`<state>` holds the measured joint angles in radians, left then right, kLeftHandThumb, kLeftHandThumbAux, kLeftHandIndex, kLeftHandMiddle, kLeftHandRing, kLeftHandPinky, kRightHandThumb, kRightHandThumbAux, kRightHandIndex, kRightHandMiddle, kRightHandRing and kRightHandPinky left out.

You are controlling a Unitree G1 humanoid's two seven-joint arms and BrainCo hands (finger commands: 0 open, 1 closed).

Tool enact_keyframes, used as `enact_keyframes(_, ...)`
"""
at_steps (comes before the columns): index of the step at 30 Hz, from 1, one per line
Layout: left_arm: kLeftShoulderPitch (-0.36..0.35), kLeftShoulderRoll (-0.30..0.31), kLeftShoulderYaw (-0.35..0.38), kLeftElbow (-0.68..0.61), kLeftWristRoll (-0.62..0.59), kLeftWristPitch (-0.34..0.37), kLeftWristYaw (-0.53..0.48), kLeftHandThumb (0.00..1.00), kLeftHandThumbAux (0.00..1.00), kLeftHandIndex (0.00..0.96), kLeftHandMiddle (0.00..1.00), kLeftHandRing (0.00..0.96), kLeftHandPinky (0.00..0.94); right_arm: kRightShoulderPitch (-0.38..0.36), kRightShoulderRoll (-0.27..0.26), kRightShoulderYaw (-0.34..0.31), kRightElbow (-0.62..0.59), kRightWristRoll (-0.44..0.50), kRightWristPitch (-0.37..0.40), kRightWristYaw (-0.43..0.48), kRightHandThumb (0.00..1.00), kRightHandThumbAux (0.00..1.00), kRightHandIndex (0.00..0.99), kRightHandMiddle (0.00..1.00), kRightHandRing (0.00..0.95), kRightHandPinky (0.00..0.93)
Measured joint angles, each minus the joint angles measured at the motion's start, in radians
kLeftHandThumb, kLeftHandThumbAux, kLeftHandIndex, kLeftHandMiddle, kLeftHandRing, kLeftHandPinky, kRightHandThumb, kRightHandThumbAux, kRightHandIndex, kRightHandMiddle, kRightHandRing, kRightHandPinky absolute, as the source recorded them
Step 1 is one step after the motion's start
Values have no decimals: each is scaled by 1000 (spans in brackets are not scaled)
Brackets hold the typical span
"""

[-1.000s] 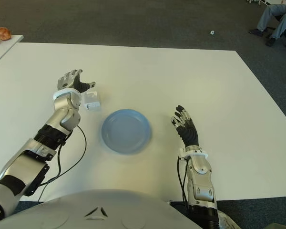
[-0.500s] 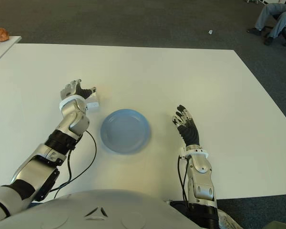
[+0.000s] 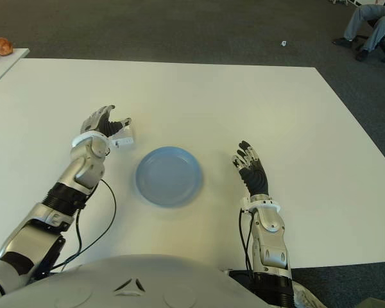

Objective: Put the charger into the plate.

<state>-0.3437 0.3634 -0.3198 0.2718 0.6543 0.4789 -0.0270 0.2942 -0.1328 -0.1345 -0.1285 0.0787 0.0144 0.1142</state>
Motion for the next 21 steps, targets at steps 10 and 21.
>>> enact_keyframes(10, -69, 162, -1, 247, -87, -452, -48, 226, 314, 0, 0, 0, 0, 0, -1, 0, 1, 0, -6, 3, 0, 620, 11, 91, 71, 51)
enact_keyframes(21, -255, 231, -65, 711, -54, -876, -10, 249, 331, 0, 0, 0, 0, 5, -1, 1, -2, -1, -15, 7, 0, 622, 9, 90, 70, 47)
